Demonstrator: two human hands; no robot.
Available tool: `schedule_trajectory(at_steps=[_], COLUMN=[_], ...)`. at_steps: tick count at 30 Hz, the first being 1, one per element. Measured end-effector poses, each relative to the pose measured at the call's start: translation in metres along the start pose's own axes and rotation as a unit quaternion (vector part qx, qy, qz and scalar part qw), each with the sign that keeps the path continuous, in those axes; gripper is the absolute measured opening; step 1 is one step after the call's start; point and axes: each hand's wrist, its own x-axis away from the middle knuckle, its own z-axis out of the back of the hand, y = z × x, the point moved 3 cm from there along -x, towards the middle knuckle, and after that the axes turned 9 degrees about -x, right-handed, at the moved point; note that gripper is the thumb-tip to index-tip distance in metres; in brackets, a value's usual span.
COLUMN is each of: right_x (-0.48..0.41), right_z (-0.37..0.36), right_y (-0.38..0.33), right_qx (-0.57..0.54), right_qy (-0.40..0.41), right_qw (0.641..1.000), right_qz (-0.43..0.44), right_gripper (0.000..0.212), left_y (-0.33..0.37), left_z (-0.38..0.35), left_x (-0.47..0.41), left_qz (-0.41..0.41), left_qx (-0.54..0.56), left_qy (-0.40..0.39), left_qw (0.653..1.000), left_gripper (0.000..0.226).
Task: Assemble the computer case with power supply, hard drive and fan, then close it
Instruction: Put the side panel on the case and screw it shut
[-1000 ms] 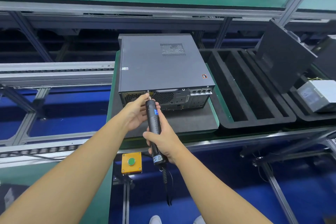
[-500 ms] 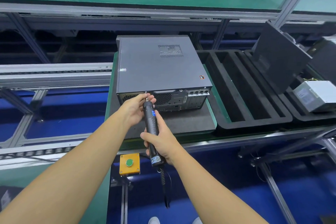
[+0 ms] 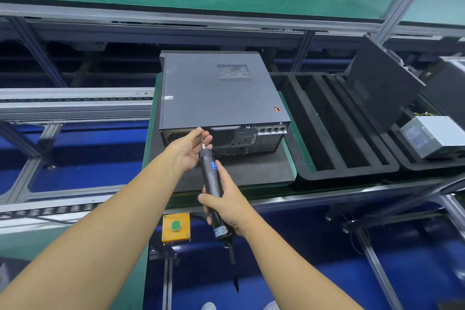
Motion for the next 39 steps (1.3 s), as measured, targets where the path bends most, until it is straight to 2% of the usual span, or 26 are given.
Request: schedule_trajectory(at_steps=[8, 11, 14, 17, 22, 26, 29, 32, 34, 36, 39], right_x=[0.006, 0.004, 0.000, -0.005, -0.012, -0.017, -0.023, -0.028, -0.034, -0.040, -0.051], right_z=[0.007, 0.005, -0.004, -0.022, -0.066, -0.109, -0.143, -0.178, -0.198, -0.214, -0.232], right_y=[0.001, 0.004, 0.006, 0.011, 0.031, 0.059, 0.081, 0.106, 0.124, 0.142, 0.163], right_qx=[0.000, -0.002, -0.003, 0.011, 0.076, 0.125, 0.188, 0.248, 0.250, 0.251, 0.290], right_qy=[0.005, 0.000, -0.009, -0.027, -0.076, -0.118, -0.147, -0.195, -0.218, -0.224, -0.215], right_qw=[1.000, 1.000, 1.000, 0.999, 0.992, 0.979, 0.964, 0.940, 0.932, 0.929, 0.921], right_qz=[-0.003, -0.009, -0.018, -0.030, -0.059, -0.108, -0.117, -0.130, -0.145, -0.155, -0.146], right_gripper=[0.101, 0.102, 0.103, 0.101, 0.090, 0.080, 0.064, 0.053, 0.044, 0.040, 0.039], left_y=[-0.004, -0.011, -0.026, -0.038, -0.050, -0.069, -0.084, -0.098, -0.108, -0.119, -0.130], left_z=[0.002, 0.016, 0.045, 0.076, 0.134, 0.187, 0.234, 0.275, 0.295, 0.309, 0.322], left_x=[-0.003, 0.002, 0.014, 0.028, 0.052, 0.074, 0.096, 0.119, 0.129, 0.135, 0.137], left_qz=[-0.020, -0.005, 0.035, 0.027, -0.007, -0.003, 0.006, 0.015, 0.019, 0.033, 0.046], left_qx=[-0.009, -0.075, -0.127, -0.125, -0.100, -0.077, -0.040, -0.039, -0.039, -0.044, -0.051], left_qy=[0.002, -0.029, -0.088, -0.116, -0.098, -0.022, 0.052, 0.123, 0.166, 0.207, 0.261], left_qw=[1.000, 0.997, 0.987, 0.985, 0.990, 0.997, 0.998, 0.992, 0.985, 0.977, 0.963], left_gripper=[0.011, 0.027, 0.045, 0.043, 0.039, 0.046, 0.037, 0.031, 0.021, 0.015, 0.018])
